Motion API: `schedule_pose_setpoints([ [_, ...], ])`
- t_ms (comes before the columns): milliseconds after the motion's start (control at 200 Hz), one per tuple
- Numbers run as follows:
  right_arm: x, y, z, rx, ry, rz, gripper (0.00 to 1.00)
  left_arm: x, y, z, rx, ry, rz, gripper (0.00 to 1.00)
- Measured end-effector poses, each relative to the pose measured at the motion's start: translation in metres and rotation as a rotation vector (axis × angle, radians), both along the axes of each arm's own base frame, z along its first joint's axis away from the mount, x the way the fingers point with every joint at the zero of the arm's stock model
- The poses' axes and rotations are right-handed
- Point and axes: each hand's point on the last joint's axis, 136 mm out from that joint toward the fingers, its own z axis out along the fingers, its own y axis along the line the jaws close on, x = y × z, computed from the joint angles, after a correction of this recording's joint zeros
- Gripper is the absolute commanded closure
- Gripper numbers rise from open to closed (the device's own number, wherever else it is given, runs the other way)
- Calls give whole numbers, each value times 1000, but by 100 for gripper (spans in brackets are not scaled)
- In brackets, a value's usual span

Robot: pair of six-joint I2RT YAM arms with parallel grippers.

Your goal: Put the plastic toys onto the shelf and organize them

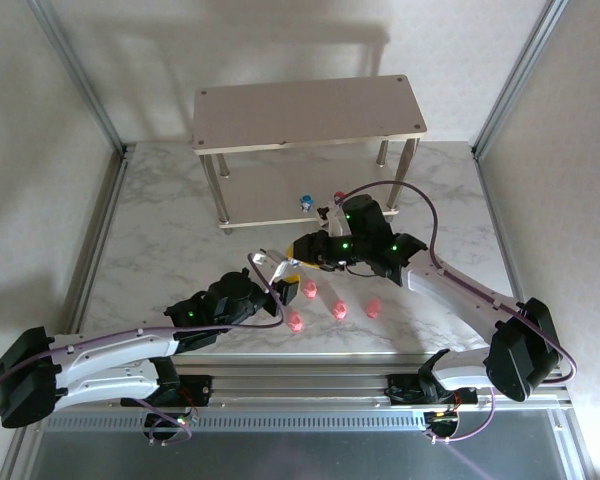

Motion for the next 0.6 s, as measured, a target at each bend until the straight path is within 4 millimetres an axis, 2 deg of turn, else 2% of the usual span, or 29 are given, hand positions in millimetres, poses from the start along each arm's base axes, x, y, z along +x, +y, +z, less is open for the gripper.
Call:
schedule_pose_setpoints([
  [205,-6,6,4,20,-4,29,63,4,5,19,-39,-59,31,61],
  [420,-5,10,4,35,10,26,63,7,8,18,-29,-74,51,63],
  [601,-14,19,6,48,6,59,64,9,10,18,-19,-83,63,62],
])
